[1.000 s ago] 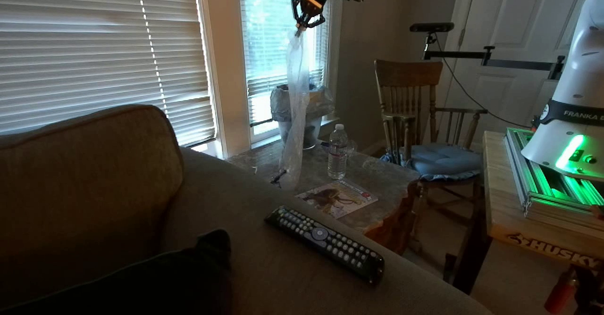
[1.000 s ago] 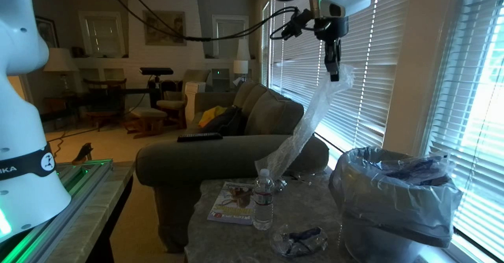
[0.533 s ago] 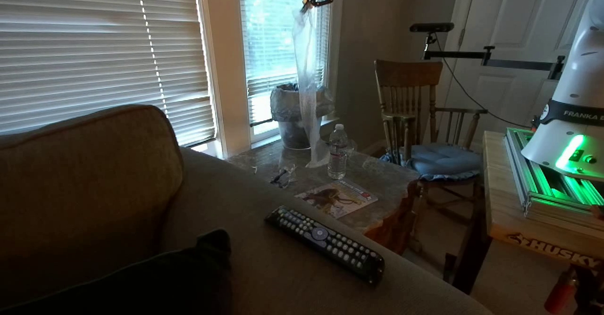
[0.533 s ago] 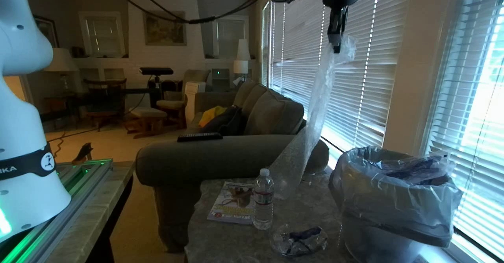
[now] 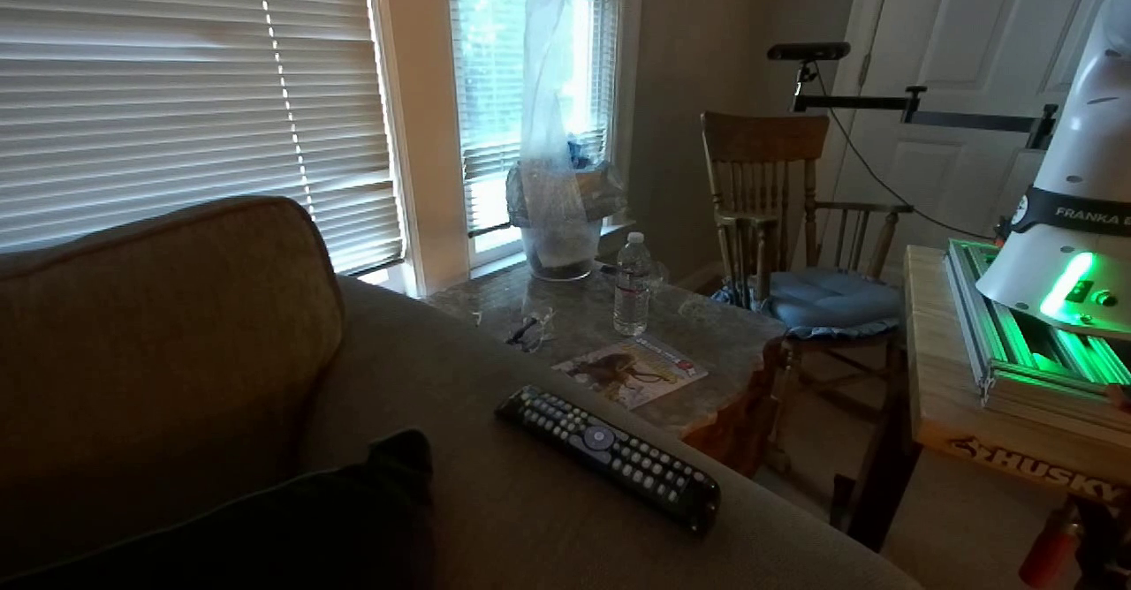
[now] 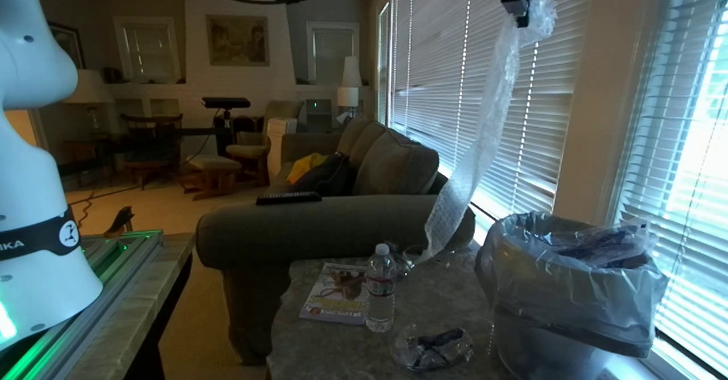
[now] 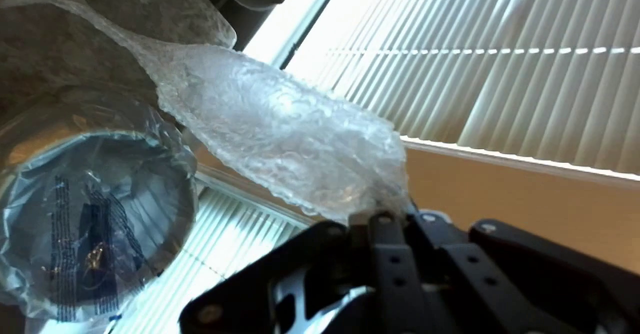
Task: Put the plastic inside the rubbish can
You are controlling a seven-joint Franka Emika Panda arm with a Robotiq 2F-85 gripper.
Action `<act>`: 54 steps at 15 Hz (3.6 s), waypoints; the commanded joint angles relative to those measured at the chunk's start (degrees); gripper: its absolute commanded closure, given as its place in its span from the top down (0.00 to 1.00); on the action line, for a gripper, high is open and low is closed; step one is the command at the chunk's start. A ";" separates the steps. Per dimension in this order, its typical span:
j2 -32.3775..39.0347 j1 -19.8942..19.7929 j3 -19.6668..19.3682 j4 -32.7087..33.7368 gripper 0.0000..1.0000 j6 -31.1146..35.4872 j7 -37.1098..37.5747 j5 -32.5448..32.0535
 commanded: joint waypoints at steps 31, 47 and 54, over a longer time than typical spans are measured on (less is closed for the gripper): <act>27.25 17.02 -17.10 10.34 0.01 12.73 54.97 -58.41; 50.54 8.64 -6.19 35.97 0.01 -8.48 37.36 -48.04; 60.01 7.41 -6.54 47.76 0.01 -7.09 37.83 -47.44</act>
